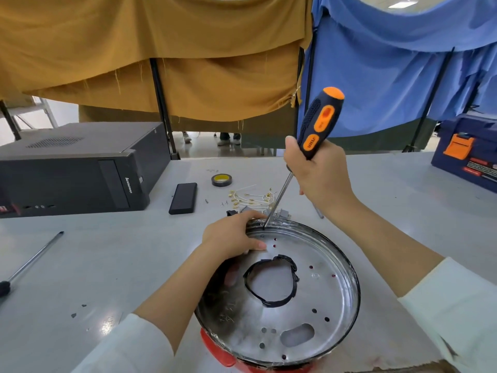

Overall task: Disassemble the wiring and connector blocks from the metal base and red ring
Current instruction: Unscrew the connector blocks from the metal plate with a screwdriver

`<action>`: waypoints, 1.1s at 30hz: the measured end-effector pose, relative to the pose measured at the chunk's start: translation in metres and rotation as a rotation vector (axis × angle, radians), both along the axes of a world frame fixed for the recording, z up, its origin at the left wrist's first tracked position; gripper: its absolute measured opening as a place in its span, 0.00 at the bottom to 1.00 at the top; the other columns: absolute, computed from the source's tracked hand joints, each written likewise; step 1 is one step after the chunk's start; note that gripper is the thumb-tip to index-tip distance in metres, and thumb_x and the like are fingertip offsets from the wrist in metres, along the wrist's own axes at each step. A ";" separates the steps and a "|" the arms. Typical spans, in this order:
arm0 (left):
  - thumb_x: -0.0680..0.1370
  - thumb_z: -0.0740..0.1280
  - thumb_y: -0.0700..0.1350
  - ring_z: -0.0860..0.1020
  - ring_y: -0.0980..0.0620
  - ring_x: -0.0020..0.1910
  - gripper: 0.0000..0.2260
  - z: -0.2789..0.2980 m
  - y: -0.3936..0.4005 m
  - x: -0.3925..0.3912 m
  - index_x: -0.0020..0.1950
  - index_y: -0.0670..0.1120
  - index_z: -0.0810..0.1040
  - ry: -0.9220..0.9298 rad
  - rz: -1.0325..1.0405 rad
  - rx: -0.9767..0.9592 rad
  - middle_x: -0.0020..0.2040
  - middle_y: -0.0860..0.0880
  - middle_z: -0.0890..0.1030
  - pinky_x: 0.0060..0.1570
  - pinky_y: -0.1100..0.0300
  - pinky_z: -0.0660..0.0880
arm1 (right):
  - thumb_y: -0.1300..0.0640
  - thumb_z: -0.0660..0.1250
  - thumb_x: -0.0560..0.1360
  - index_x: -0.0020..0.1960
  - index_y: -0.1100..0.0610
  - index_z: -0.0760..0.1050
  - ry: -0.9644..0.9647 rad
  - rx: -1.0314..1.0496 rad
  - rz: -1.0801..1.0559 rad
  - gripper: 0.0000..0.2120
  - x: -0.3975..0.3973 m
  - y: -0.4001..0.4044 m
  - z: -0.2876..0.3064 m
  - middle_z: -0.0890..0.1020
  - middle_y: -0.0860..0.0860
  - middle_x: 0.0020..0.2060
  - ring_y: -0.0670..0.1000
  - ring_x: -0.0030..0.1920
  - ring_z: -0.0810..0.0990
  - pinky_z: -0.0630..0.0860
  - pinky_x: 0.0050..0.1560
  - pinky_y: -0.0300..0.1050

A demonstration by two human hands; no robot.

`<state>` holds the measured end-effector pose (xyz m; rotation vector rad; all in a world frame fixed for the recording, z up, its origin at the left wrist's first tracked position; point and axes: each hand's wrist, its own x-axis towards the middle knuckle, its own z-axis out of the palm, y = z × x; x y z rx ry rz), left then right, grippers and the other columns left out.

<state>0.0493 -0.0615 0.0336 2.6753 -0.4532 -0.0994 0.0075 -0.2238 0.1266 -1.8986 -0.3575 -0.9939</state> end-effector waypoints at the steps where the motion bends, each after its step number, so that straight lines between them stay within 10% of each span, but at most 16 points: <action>1: 0.67 0.71 0.62 0.73 0.68 0.34 0.26 0.000 0.000 0.000 0.62 0.69 0.65 -0.003 0.000 0.000 0.41 0.58 0.82 0.36 0.64 0.65 | 0.46 0.62 0.73 0.27 0.53 0.65 0.009 -0.012 0.005 0.20 0.000 0.001 -0.003 0.69 0.50 0.20 0.49 0.22 0.71 0.66 0.24 0.35; 11: 0.66 0.72 0.62 0.69 0.71 0.27 0.27 0.001 0.000 -0.001 0.62 0.69 0.66 -0.018 0.007 -0.021 0.35 0.67 0.72 0.33 0.67 0.61 | 0.48 0.63 0.74 0.26 0.48 0.64 0.038 -0.020 0.029 0.19 0.009 0.004 -0.020 0.71 0.42 0.19 0.46 0.23 0.72 0.66 0.25 0.33; 23: 0.66 0.72 0.62 0.73 0.70 0.27 0.27 0.001 -0.001 -0.001 0.62 0.69 0.66 0.004 0.017 -0.043 0.48 0.63 0.78 0.34 0.66 0.62 | 0.50 0.64 0.75 0.26 0.48 0.63 0.065 -0.010 0.005 0.21 0.014 0.005 -0.023 0.70 0.42 0.19 0.44 0.23 0.70 0.66 0.25 0.32; 28: 0.66 0.72 0.62 0.76 0.56 0.53 0.31 0.000 -0.001 -0.002 0.66 0.67 0.65 -0.027 0.036 -0.009 0.62 0.60 0.76 0.44 0.61 0.64 | 0.48 0.64 0.75 0.27 0.47 0.62 0.095 -0.060 -0.103 0.20 0.019 0.020 -0.015 0.71 0.40 0.21 0.42 0.26 0.70 0.63 0.26 0.32; 33: 0.67 0.71 0.63 0.75 0.54 0.58 0.31 0.000 -0.002 -0.004 0.67 0.67 0.64 -0.050 0.038 0.003 0.63 0.59 0.75 0.44 0.61 0.64 | 0.44 0.61 0.75 0.28 0.49 0.65 0.171 -0.106 -0.300 0.19 0.032 0.029 -0.008 0.71 0.45 0.22 0.45 0.27 0.70 0.61 0.28 0.40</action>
